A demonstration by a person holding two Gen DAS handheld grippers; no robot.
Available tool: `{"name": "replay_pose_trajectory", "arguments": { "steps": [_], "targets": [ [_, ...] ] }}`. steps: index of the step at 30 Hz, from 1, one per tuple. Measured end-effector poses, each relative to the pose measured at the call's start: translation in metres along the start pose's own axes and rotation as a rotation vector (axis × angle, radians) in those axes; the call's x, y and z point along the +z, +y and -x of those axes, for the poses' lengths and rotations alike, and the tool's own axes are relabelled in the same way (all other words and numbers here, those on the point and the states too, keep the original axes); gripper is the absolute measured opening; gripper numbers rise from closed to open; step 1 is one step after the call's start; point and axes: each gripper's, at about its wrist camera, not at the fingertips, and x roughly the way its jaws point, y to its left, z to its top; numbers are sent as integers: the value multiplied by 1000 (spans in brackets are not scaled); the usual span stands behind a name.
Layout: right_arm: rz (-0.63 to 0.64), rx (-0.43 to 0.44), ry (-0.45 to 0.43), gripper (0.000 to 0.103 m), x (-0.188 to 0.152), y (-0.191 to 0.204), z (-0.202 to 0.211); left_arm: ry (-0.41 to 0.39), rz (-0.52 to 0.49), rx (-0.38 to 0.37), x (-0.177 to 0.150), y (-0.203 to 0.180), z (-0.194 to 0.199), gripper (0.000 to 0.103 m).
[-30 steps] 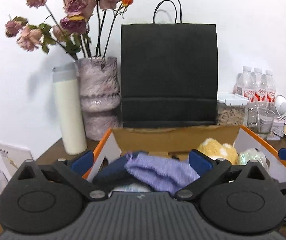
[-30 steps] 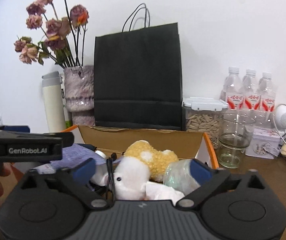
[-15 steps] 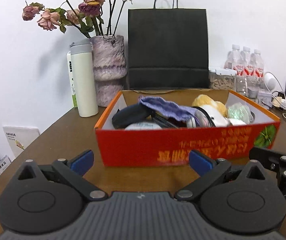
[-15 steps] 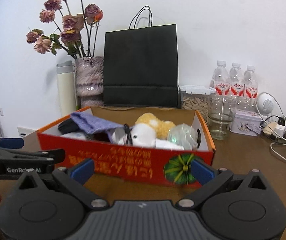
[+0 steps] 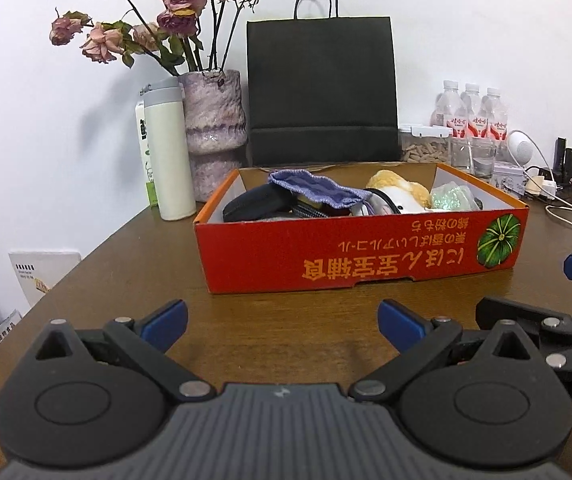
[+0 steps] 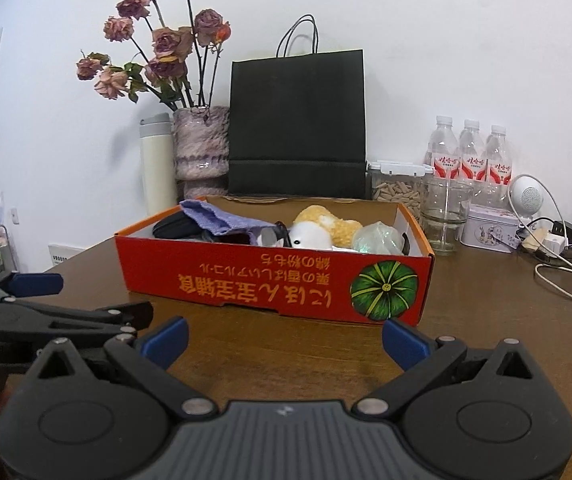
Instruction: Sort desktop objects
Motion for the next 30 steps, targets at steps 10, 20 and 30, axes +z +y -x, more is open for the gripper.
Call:
{"name": "replay_pose_trajectory", "arguments": {
  "steps": [10,20,30],
  "targets": [
    [14,-5,9,103,-3,5,8,2,-11,17,-2,-2,4,103],
    [13,-4,12,103,-3,5,7,5,-11,17,-2,-3,4,103],
    [13,-4,11,103,-3,5,7,5,-11,17,-2,-3,4,103]
  ]
}}
